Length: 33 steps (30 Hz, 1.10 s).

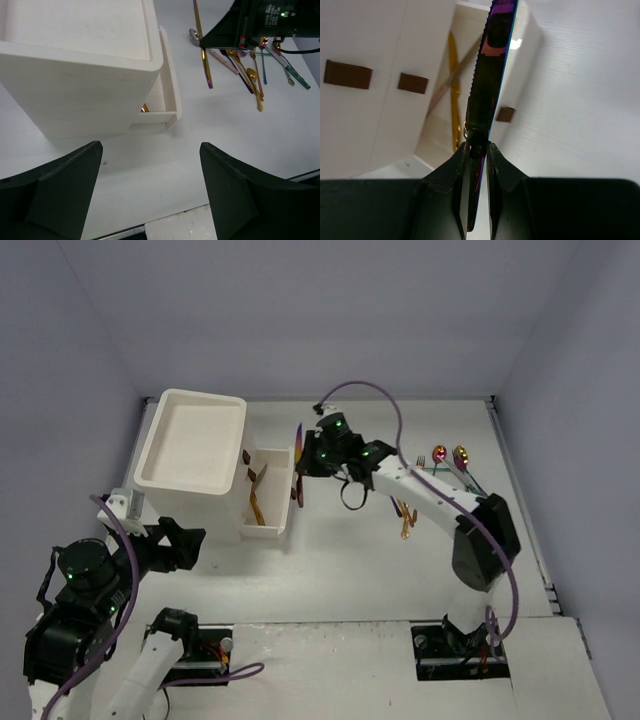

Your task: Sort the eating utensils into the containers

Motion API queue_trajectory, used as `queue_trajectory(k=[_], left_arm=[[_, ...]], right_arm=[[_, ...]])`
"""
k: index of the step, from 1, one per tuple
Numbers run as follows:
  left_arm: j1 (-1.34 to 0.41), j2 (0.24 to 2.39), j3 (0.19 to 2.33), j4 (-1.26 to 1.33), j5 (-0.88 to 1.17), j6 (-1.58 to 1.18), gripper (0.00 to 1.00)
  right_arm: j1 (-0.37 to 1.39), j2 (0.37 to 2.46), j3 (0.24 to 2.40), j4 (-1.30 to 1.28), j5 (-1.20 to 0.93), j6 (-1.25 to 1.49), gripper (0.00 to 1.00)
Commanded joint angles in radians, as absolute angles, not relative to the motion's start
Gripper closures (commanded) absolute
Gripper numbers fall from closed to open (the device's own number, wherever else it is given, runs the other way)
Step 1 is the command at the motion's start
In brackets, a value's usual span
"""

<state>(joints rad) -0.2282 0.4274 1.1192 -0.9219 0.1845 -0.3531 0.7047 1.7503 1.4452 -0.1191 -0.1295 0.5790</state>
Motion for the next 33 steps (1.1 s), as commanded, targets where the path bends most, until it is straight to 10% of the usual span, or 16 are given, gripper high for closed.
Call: queue_trajectory(k=[1, 9, 15, 20, 33], left_arm=[[-0.23, 0.455, 1.165, -0.942, 0.133, -0.364, 0.24], [-0.23, 0.453, 1.179, -0.963, 0.13, -0.37, 0.24], [-0.23, 0.459, 1.172, -0.963, 0.132, -0.37, 0.24], [-0.23, 0.466, 1.175, -0.961, 0.131, -0.37, 0.24], [-0.23, 0.465, 1.181, -0.961, 0.15, -0.342, 0.24]], right_arm=[[0.775, 1.901, 1.59, 0.031, -0.08, 0.651, 1.0], [0.822, 2.115, 1.767, 0.047, -0.003, 0.694, 0.96], [0.822, 2.119, 1.769, 0.046, -0.003, 0.669, 0.56], [0.782, 1.979, 1.653, 0.042, 0.029, 0.579, 0.41], [0.374, 1.451, 1.177, -0.077, -0.029, 0.25, 0.4]])
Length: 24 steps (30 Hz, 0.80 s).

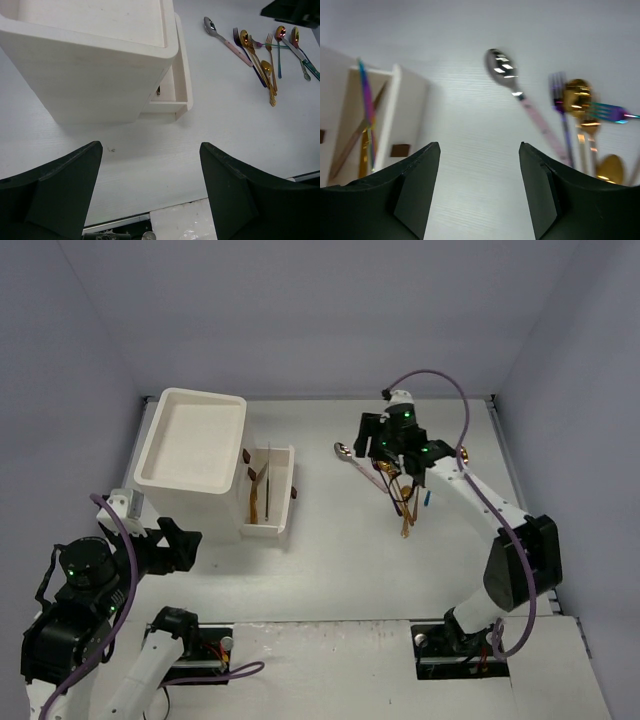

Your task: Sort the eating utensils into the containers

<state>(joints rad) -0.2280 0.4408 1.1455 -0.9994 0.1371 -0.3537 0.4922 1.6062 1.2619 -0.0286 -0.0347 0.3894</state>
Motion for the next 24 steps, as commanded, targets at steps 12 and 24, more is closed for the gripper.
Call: queue_trajectory(k=[12, 24], left_arm=[[-0.231, 0.481, 1.203, -0.957, 0.178, -0.313, 0.24], [-0.23, 0.481, 1.197, -0.956, 0.232, -0.261, 0.24]], right_arm=[[0.007, 1.371, 1.108, -0.169, 0.079, 0.096, 0.4], [-0.231, 1.67, 1.183, -0.17, 0.01, 0.082, 0.3]])
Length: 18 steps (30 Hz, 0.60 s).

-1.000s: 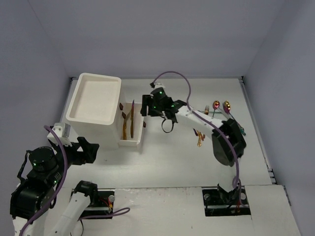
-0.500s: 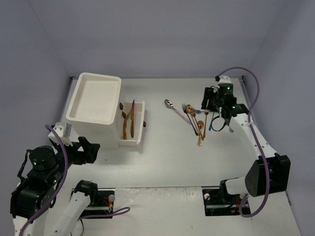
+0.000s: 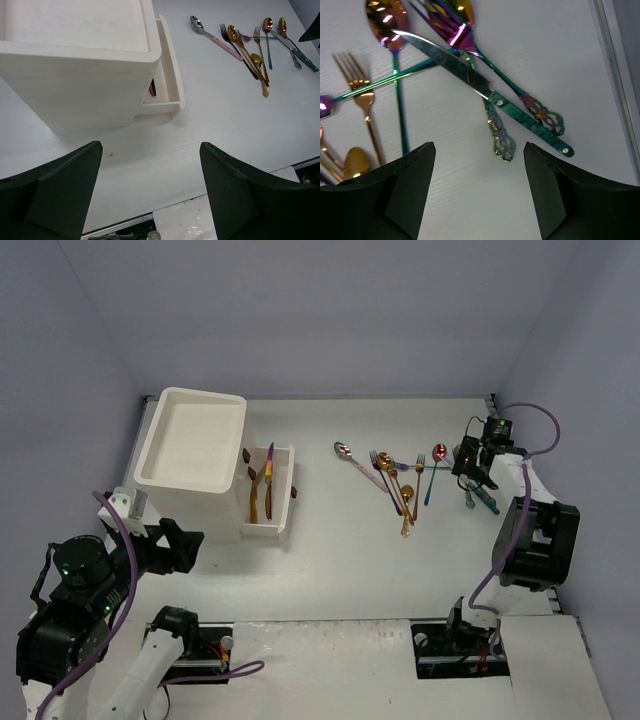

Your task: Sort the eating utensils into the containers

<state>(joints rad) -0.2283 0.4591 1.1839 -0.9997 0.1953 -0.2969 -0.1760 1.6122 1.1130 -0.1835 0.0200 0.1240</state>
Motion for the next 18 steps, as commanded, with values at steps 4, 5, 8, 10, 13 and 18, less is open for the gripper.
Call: queue_trajectory(k=[4, 5, 8, 10, 13, 18], left_arm=[[-0.23, 0.463, 1.17, -0.955, 0.251, -0.242, 0.24], [-0.23, 0.458, 1.163, -0.955, 0.252, -0.239, 0.24], [-0.23, 0.458, 1.161, -0.951, 0.269, -0.231, 0.24], [-0.23, 0.461, 1.163, -0.947, 0.284, -0.23, 0.24], [-0.23, 0.458, 1.159, -0.942, 0.285, -0.225, 0.24], [-0.23, 0.456, 1.161, -0.939, 0.285, -0.222, 0.24]], right_arm=[[-0.259, 1.734, 1.223, -0.17, -0.038, 0.015, 0.28], [-0.259, 1.748, 1.232, -0.17, -0.045, 0.002, 0.27], [-0.259, 1.786, 1.258, -0.172, -0.07, -0.052, 0.25], [-0.259, 1.813, 1.266, -0.172, -0.076, -0.073, 0.24], [-0.259, 1.851, 1.27, -0.181, -0.102, -0.095, 0.23], [-0.259, 1.902, 1.243, -0.186, -0.152, -0.071, 0.23]])
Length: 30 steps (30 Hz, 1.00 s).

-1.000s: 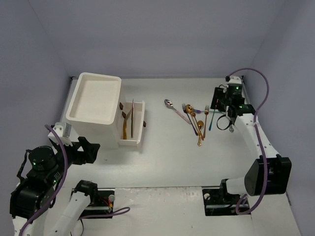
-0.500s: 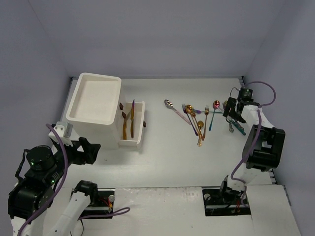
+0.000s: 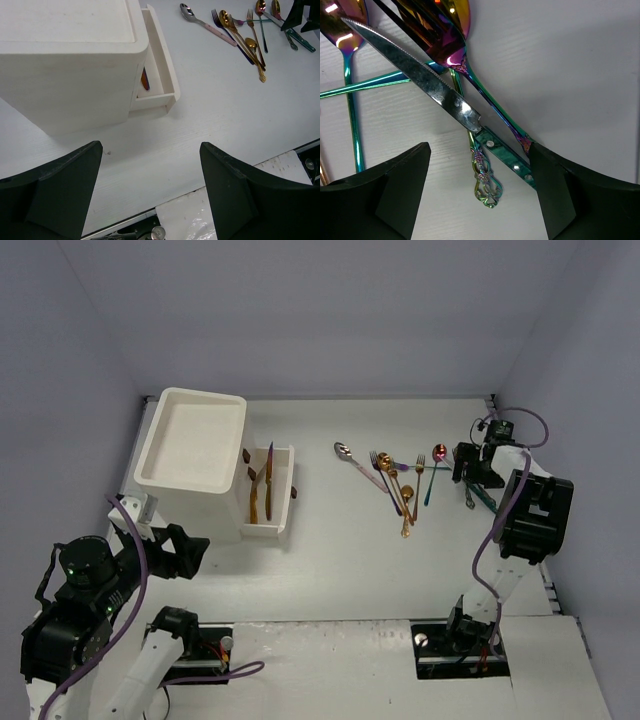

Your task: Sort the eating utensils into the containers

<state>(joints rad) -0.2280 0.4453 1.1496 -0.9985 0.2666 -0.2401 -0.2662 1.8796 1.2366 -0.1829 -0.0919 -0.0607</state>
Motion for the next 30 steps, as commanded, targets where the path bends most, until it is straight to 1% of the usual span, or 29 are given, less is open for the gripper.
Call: queue_trajectory(k=[1, 6, 9, 13, 17, 19, 20, 23, 28, 30], left_arm=[[-0.23, 0.456, 1.162, -0.939, 0.285, -0.223, 0.24], [-0.23, 0.458, 1.165, -0.939, 0.291, -0.232, 0.24], [-0.231, 0.451, 1.171, -0.939, 0.293, -0.241, 0.24], [-0.23, 0.44, 1.179, -0.94, 0.291, -0.249, 0.24], [-0.23, 0.435, 1.185, -0.942, 0.299, -0.256, 0.24], [-0.23, 0.434, 1.187, -0.942, 0.304, -0.264, 0.24], [-0.23, 0.434, 1.187, -0.941, 0.306, -0.267, 0.24], [-0.23, 0.436, 1.189, -0.94, 0.307, -0.274, 0.24], [-0.23, 0.442, 1.195, -0.94, 0.312, -0.289, 0.24], [-0.23, 0.442, 1.196, -0.94, 0.314, -0.293, 0.24]], right_arm=[[-0.259, 1.909, 1.235, -0.185, -0.163, -0.066, 0.23], [-0.251, 1.923, 1.207, -0.183, -0.173, -0.051, 0.23], [-0.233, 1.915, 1.198, -0.184, -0.169, -0.014, 0.26], [-0.18, 1.87, 1.163, -0.189, -0.121, 0.089, 0.36], [-0.12, 1.814, 1.11, -0.198, -0.041, 0.188, 0.51], [-0.099, 1.786, 1.079, -0.203, -0.04, 0.234, 0.55], [-0.087, 1.773, 1.068, -0.205, -0.04, 0.253, 0.56], [-0.059, 1.739, 1.052, -0.219, -0.041, 0.284, 0.56], [-0.053, 1.668, 1.057, -0.264, -0.028, 0.258, 0.46], [-0.056, 1.653, 1.06, -0.289, -0.006, 0.239, 0.44]])
